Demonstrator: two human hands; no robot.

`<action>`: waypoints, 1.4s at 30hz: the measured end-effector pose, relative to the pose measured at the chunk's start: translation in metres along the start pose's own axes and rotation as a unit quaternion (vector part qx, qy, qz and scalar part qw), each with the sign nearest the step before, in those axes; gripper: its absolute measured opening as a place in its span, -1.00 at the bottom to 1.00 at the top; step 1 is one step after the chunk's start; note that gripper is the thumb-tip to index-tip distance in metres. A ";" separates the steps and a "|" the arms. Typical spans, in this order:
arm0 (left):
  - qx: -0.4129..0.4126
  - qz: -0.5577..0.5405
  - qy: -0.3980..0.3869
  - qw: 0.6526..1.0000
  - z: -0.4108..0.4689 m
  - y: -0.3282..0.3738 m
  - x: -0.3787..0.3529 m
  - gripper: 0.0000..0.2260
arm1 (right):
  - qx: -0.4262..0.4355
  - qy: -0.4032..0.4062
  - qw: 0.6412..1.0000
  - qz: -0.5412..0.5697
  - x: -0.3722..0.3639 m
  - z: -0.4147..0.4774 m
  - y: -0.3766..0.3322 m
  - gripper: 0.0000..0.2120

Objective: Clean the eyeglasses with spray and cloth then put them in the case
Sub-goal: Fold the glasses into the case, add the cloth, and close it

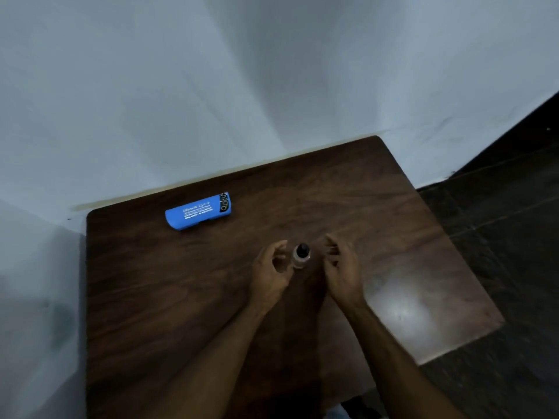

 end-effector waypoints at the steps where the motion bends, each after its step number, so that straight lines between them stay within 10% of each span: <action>1: 0.005 -0.005 -0.004 1.000 0.000 0.001 -0.004 -0.54 | -0.022 -0.033 0.999 0.010 -0.010 -0.003 0.009 -0.44; 10: 0.072 0.004 0.008 0.997 -0.001 -0.003 -0.013 -0.74 | -0.074 -0.097 0.991 0.060 -0.046 -0.006 0.009 -0.60; 23: 0.003 -0.047 0.175 0.983 0.102 0.024 0.088 -0.65 | 0.079 -0.154 0.983 0.066 -0.113 0.120 -0.117 -0.68; 42: 0.036 0.053 0.063 0.996 0.127 -0.003 0.071 -0.36 | 0.031 -0.189 0.981 -0.029 -0.144 0.142 -0.102 -0.51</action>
Point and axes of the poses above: each hand's wrist, its own z-axis towards the middle knuckle, its own x-axis out of the back of the hand, y = z × x, the point moved 6 cm from there along z, towards the middle knuckle, and after that the axes turned 4 degrees about x, right-handed, at the moved point
